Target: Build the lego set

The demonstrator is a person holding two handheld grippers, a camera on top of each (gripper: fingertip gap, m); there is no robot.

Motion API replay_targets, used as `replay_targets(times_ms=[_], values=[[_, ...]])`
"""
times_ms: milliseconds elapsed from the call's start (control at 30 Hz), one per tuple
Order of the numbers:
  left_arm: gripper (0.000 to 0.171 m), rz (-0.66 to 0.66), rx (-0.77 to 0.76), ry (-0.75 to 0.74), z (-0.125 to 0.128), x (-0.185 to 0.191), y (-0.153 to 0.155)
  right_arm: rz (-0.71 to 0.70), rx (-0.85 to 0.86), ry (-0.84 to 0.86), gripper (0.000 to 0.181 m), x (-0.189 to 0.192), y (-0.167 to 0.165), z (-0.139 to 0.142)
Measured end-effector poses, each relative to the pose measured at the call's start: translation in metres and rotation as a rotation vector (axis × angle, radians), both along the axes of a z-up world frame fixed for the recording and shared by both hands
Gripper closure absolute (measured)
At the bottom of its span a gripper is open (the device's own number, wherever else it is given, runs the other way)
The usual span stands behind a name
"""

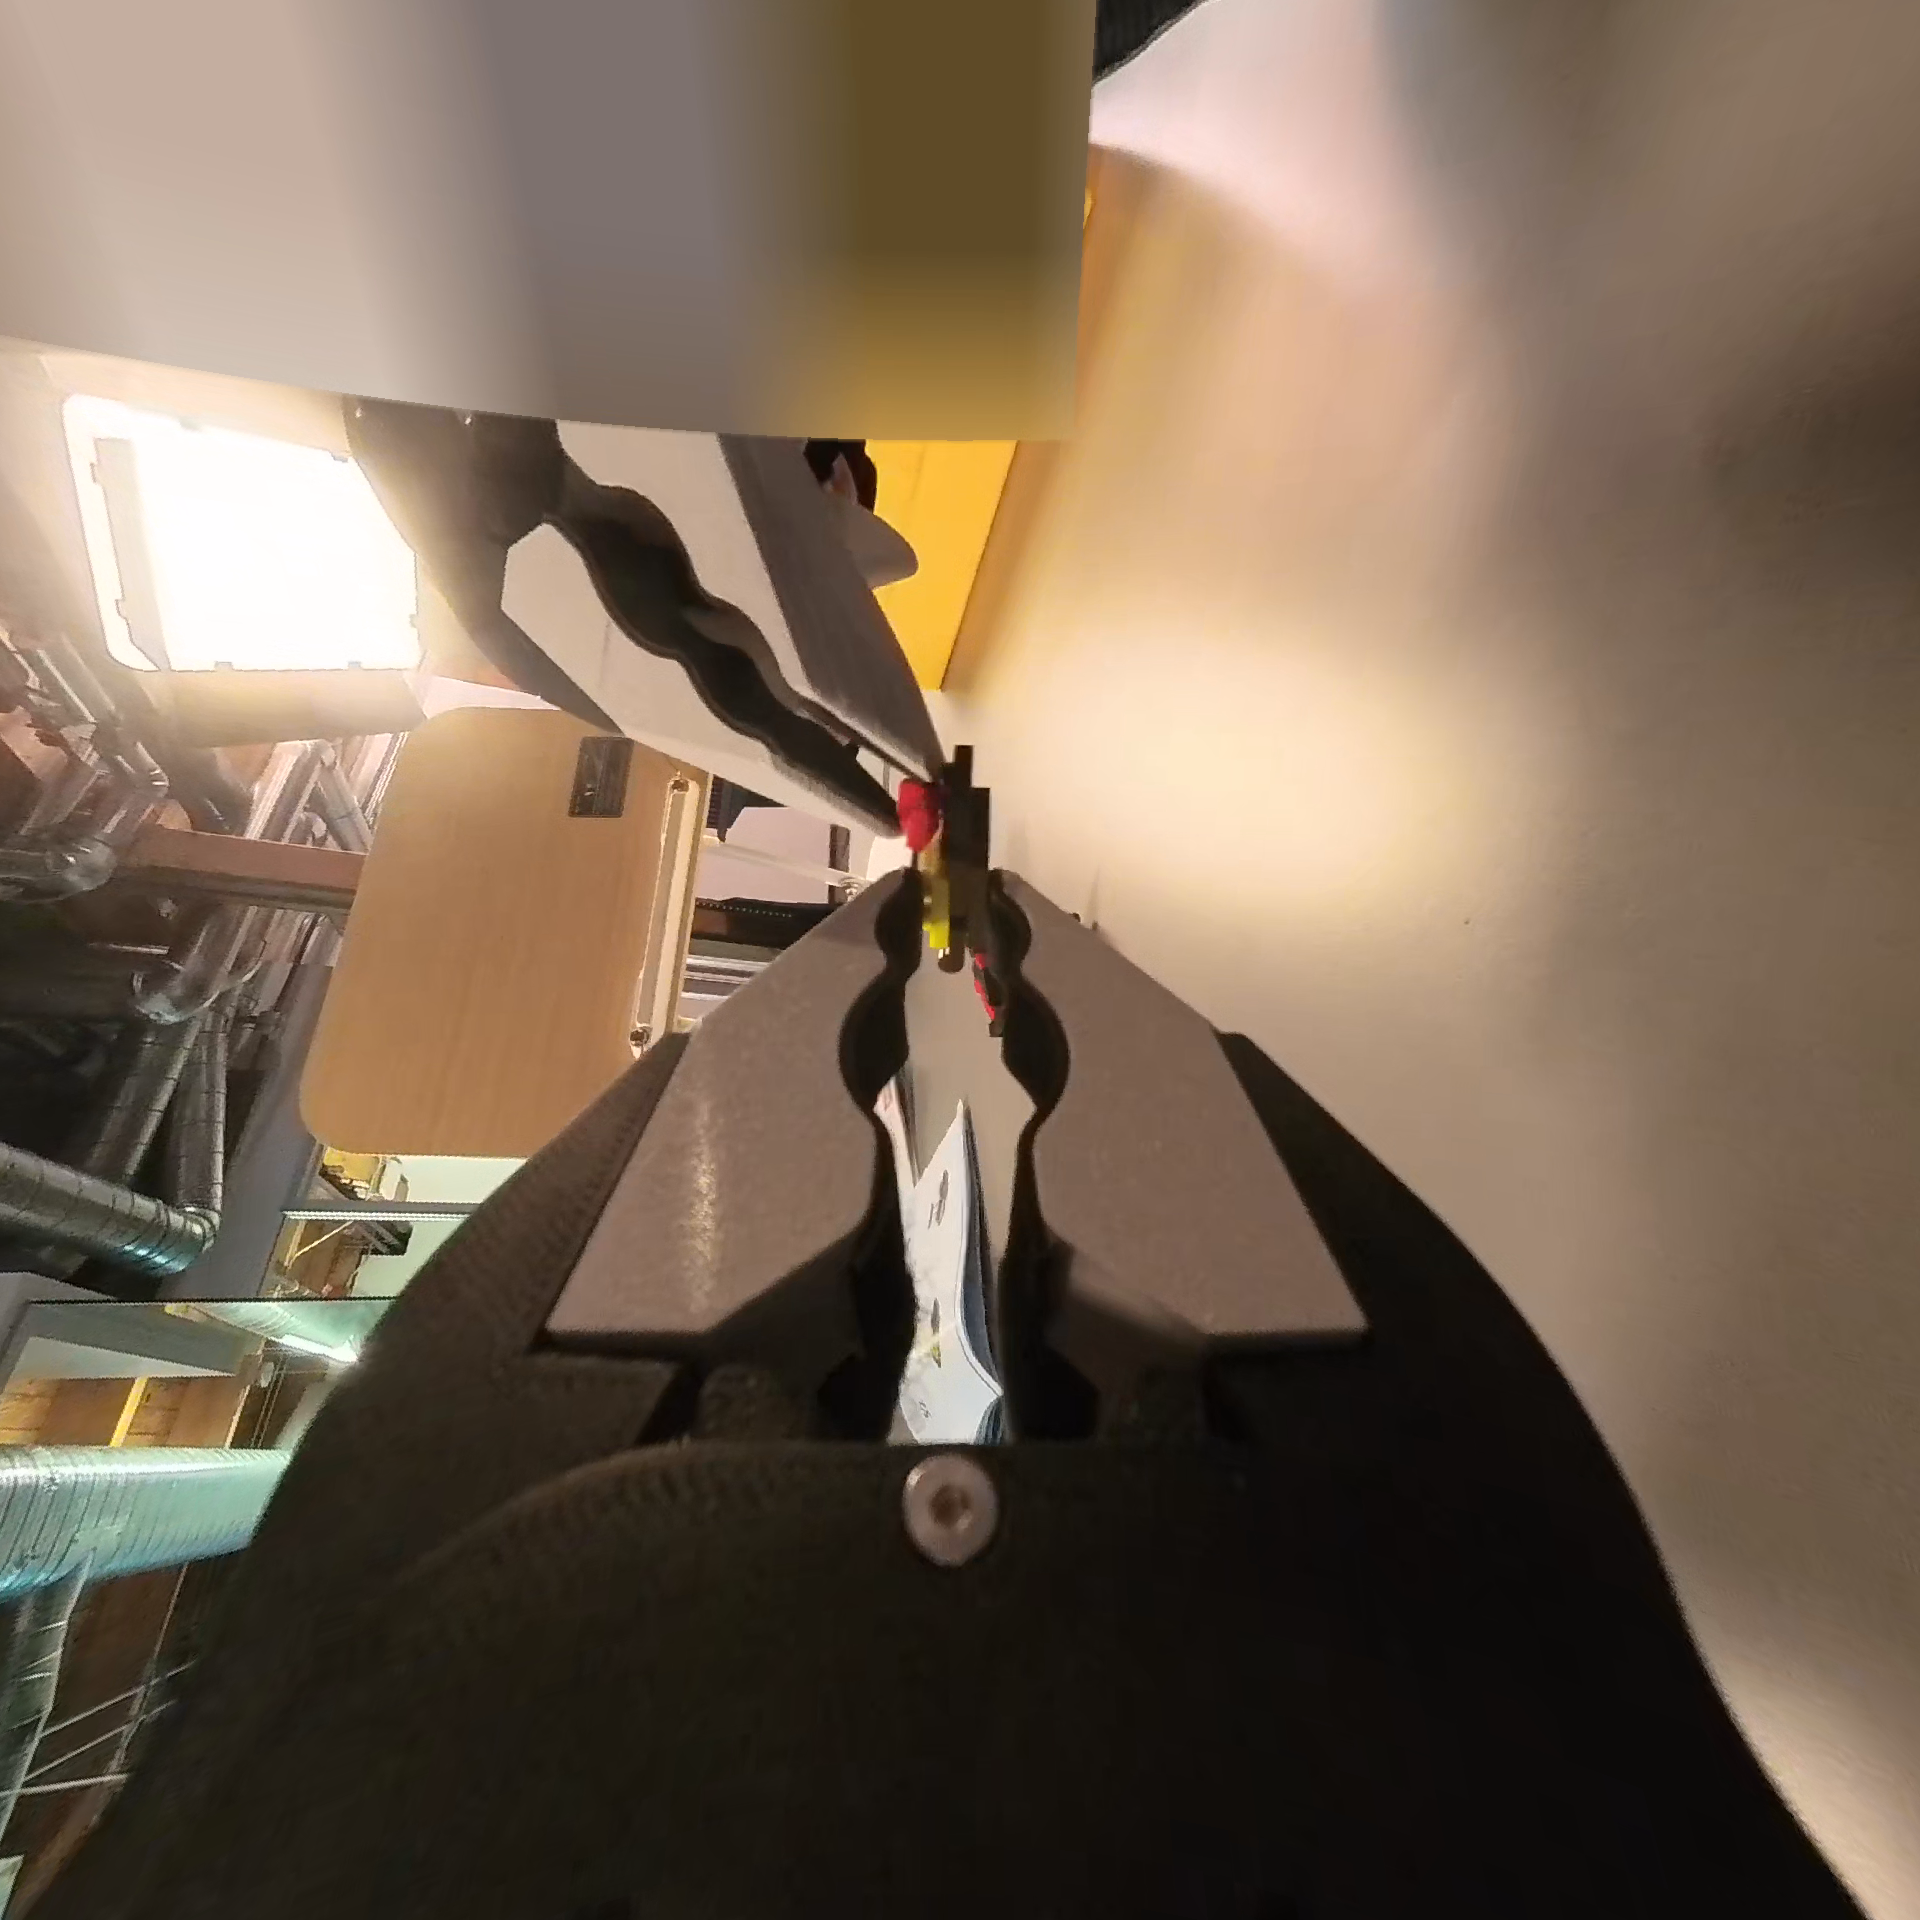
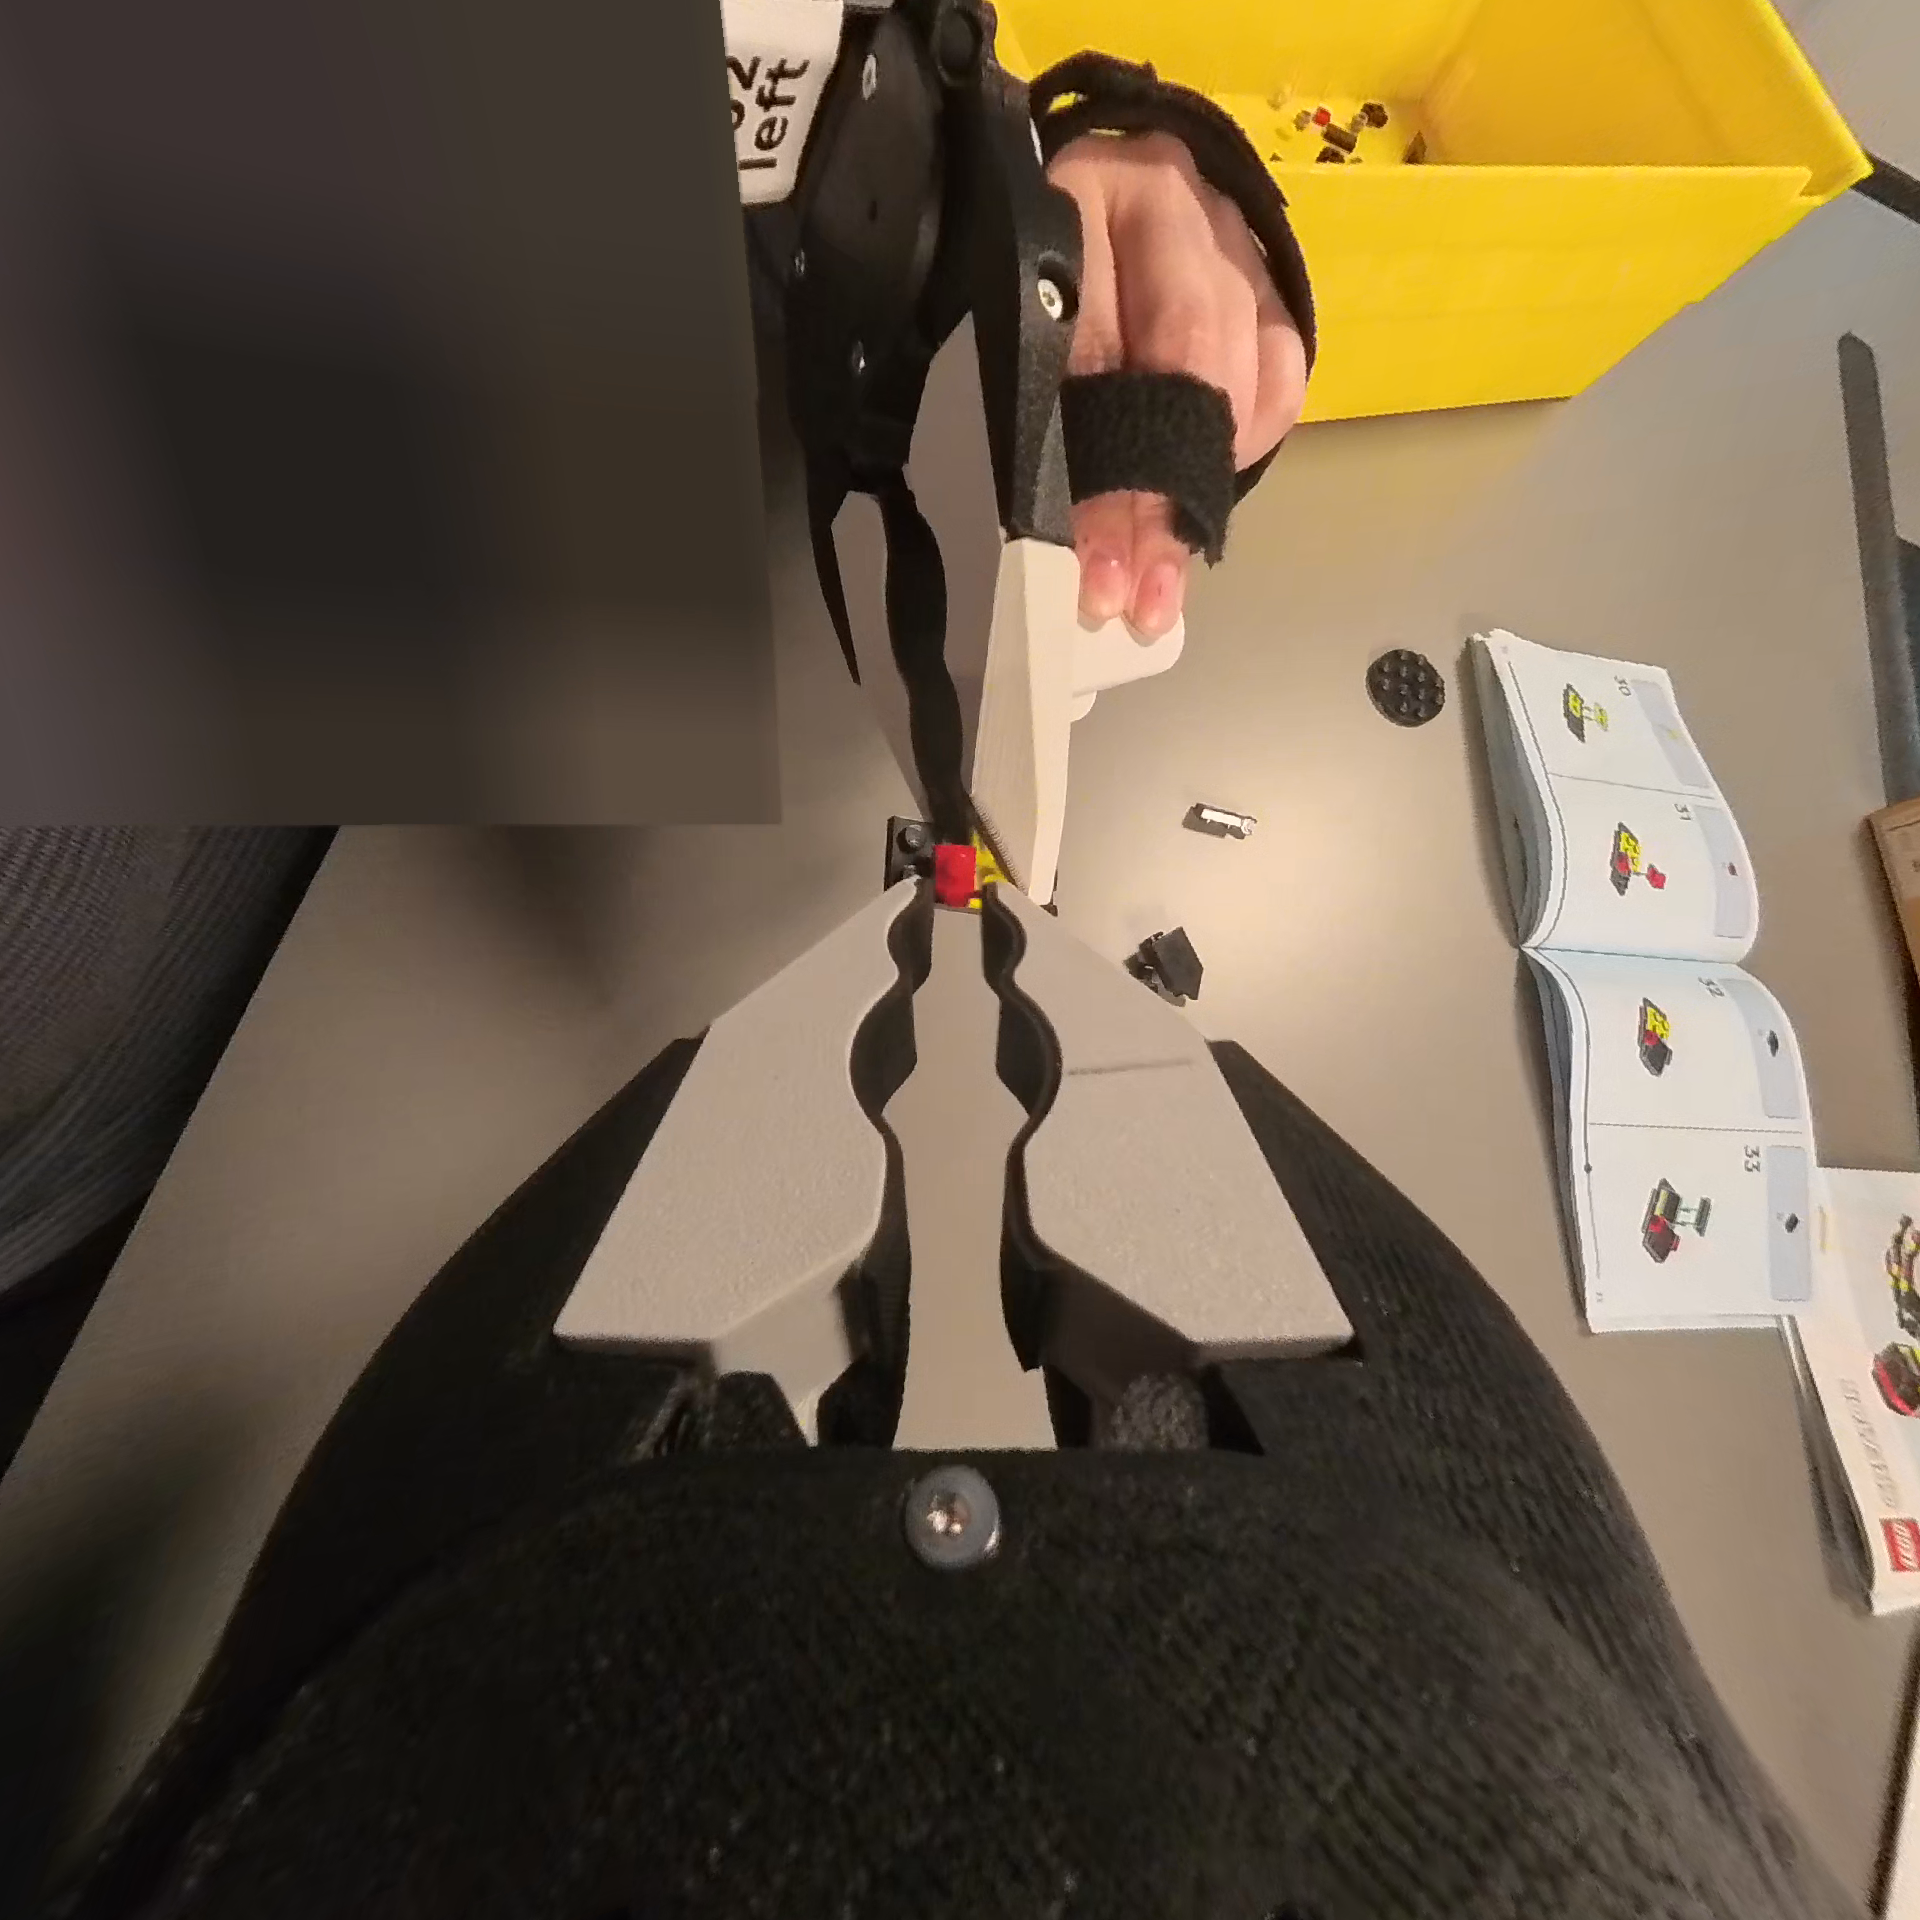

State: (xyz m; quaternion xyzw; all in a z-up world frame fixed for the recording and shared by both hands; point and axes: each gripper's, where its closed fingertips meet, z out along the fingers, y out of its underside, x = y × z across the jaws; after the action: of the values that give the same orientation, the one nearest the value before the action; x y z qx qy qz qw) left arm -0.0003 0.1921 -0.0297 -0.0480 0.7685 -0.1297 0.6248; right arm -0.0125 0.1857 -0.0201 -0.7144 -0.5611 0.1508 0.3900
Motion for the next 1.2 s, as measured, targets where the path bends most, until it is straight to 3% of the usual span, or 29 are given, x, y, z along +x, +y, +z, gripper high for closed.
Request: replay_targets(times_ms=[233,367,467,567,733,1200], values=[[0.161,0.0,-0.007,-0.003,0.001,0.0,0.001,-0.005,0.013,0.003,0.173,-0.001,0.001,0.002],[0.161,0.027,-0.031,-0.001,0.002,0.001,0.006,-0.027,0.055,0.0,0.161,0.003,0.005,0.008],[0.161,0.082,-0.081,-0.011,0.007,0.003,0.018,-0.042,0.169,-0.008,0.147,0.004,0.009,0.02],[0.161,0.127,-0.142,-0.001,0.008,0.005,0.029,-0.049,0.349,-0.141,0.141,0.0,0.016,0.02],[0.161,0.187,-0.248,0.031,0.008,0.007,0.041,-0.087,0.579,-0.368,0.148,-0.003,0.033,0.013],[0.161,0.211,-0.291,0.075,0.005,0.007,0.046,-0.141,0.584,-0.416,0.167,0.004,0.049,0.003]])
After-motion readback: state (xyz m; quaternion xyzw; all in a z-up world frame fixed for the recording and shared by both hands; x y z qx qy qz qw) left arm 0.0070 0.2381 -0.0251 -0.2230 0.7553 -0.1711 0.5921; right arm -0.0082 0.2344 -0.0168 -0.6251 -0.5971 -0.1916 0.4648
